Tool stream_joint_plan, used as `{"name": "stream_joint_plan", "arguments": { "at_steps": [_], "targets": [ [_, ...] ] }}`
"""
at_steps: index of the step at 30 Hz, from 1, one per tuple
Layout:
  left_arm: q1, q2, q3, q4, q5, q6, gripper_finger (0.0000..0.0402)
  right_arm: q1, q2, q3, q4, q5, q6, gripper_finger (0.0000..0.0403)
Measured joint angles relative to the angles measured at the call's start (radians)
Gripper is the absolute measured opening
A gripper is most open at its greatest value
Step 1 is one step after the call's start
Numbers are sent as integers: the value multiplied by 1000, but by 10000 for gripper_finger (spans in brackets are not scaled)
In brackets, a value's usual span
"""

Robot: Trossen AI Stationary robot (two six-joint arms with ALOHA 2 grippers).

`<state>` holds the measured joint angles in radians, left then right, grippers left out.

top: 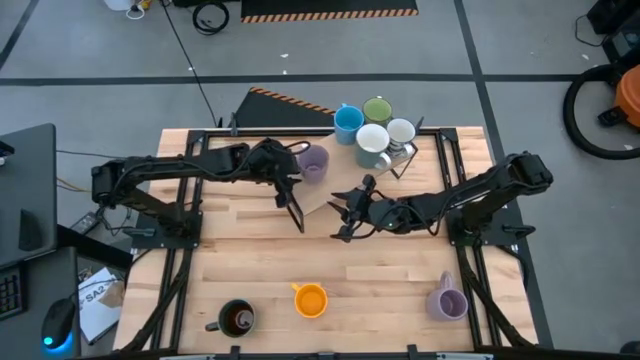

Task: Place coffee mugs
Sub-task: Put the left purple mug on the shelf

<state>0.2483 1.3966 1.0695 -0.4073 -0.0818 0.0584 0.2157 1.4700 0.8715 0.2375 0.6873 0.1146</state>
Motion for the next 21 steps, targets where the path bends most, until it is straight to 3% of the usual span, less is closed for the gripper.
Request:
{"name": "stream_joint_plan", "arguments": {
  "at_steps": [11,21],
  "targets": [
    [-1,26,0,68,0,-22,126,1,-58,0,-157,22,112,122],
    [-1,38,0,122,0,-42,126,-2,-60,0,-164,34,129,122]
  ]
}}
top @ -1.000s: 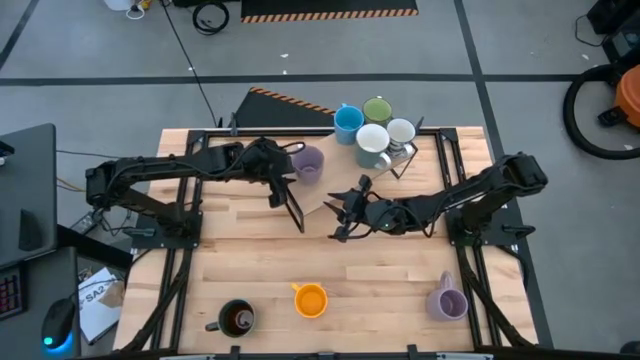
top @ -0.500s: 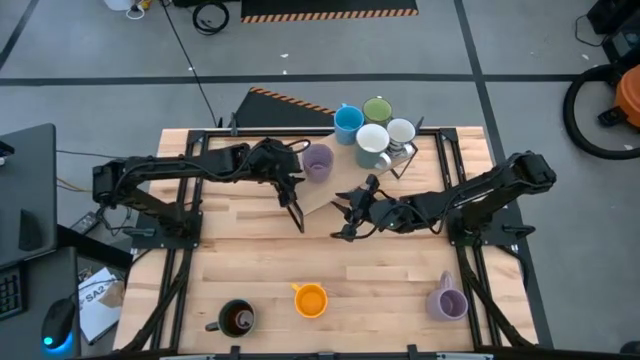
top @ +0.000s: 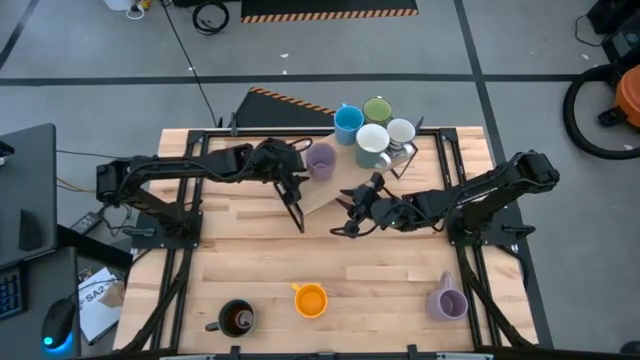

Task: Place coffee mugs
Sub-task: Put the left purple mug on the shelf

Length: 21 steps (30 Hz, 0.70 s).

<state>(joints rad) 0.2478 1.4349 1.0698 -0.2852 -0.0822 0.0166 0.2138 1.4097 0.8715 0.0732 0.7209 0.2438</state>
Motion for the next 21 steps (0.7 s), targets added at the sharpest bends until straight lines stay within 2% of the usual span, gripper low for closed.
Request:
{"name": "stream_joint_plan", "arguments": {
  "at_steps": [4,10,15,21],
  "targets": [
    [1,14,0,40,-6,2,126,0,11,0,1,52,-7,122],
    [3,25,0,86,-7,25,126,-22,33,0,16,43,-4,122],
    [3,24,0,81,-7,31,126,-36,103,1,90,54,-25,122],
    [3,24,0,43,-7,75,126,-57,161,1,158,146,-43,122]
  ]
}}
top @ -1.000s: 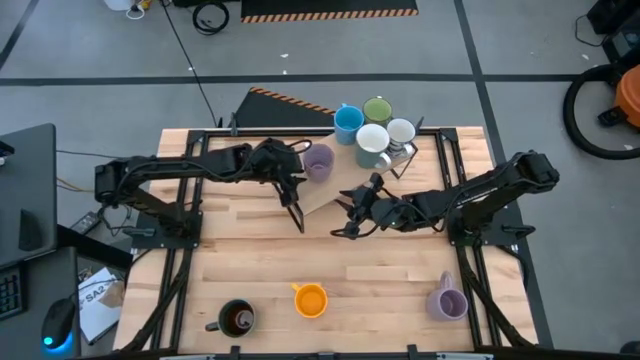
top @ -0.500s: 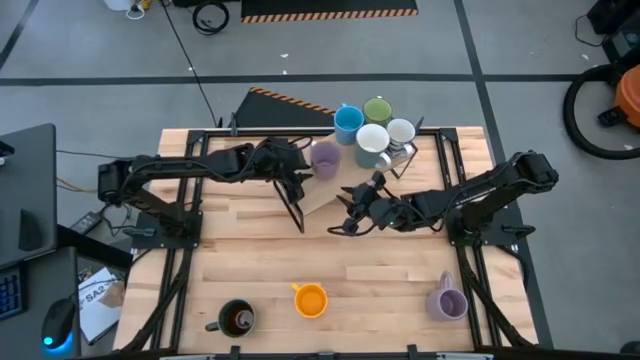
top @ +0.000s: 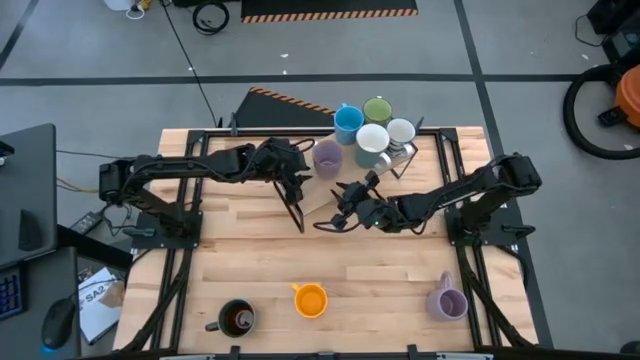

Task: Place coffee mugs
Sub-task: Put the left purple mug on the shelf

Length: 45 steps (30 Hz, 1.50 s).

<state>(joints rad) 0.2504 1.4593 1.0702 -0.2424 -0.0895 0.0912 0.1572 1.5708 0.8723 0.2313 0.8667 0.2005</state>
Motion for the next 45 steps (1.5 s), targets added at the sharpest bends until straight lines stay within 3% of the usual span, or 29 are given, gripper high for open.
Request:
{"name": "stream_joint_plan", "arguments": {
  "at_steps": [12,17,45],
  "targets": [
    [65,-1,0,40,-22,105,126,-73,75,0,107,-3,-1,122],
    [109,5,0,92,28,155,126,-100,75,0,119,-8,-2,122],
    [178,9,0,163,63,208,126,-139,75,0,178,-50,-21,122]
  ]
}}
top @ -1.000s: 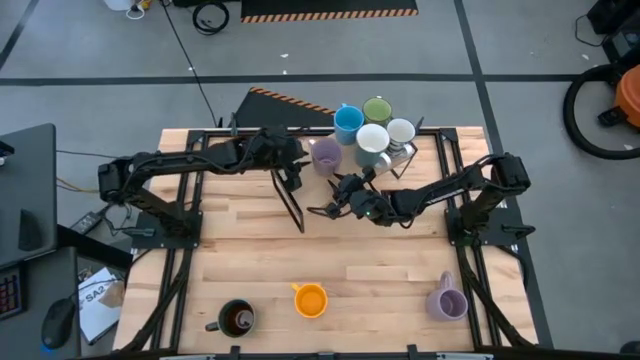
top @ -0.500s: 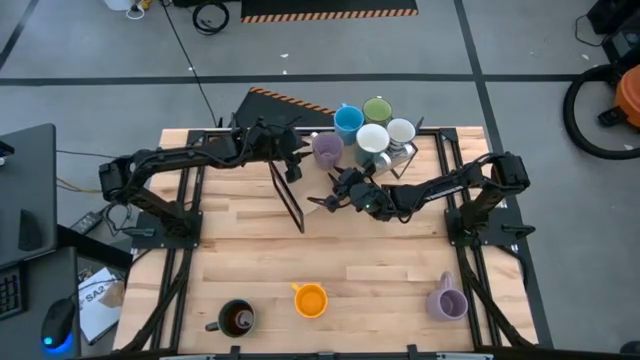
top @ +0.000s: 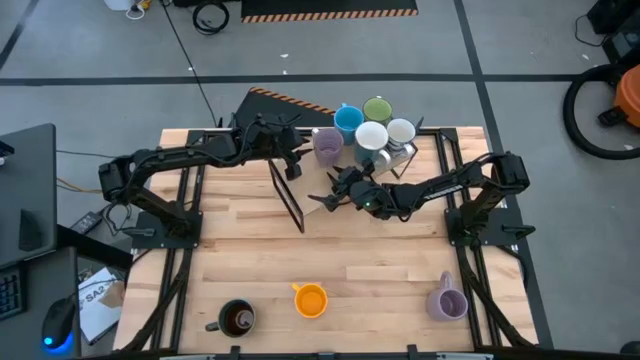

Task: Place coffee mugs
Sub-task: Put the left purple mug on the shelf

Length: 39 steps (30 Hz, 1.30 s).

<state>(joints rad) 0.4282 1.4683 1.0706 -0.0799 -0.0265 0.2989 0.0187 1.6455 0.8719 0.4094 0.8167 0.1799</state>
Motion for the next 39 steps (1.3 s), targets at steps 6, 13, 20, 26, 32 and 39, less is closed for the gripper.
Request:
{"name": "stream_joint_plan", "arguments": {
  "at_steps": [6,13,20,26,32,39],
  "targets": [
    [-7,-16,0,-53,0,-22,126,40,-1,0,2,7,14,121],
    [-4,-17,0,-58,8,23,126,-2,-1,0,2,28,2,121],
    [2,-17,0,-41,8,57,126,-47,-1,0,23,-79,6,121],
    [18,-16,0,-35,7,79,126,-48,-1,0,36,-78,-25,121],
    [23,-16,0,-35,5,83,126,-51,-1,0,39,-77,-50,121],
    [25,-16,0,-36,5,91,126,-72,-1,0,47,-78,-57,121]
  ]
}}
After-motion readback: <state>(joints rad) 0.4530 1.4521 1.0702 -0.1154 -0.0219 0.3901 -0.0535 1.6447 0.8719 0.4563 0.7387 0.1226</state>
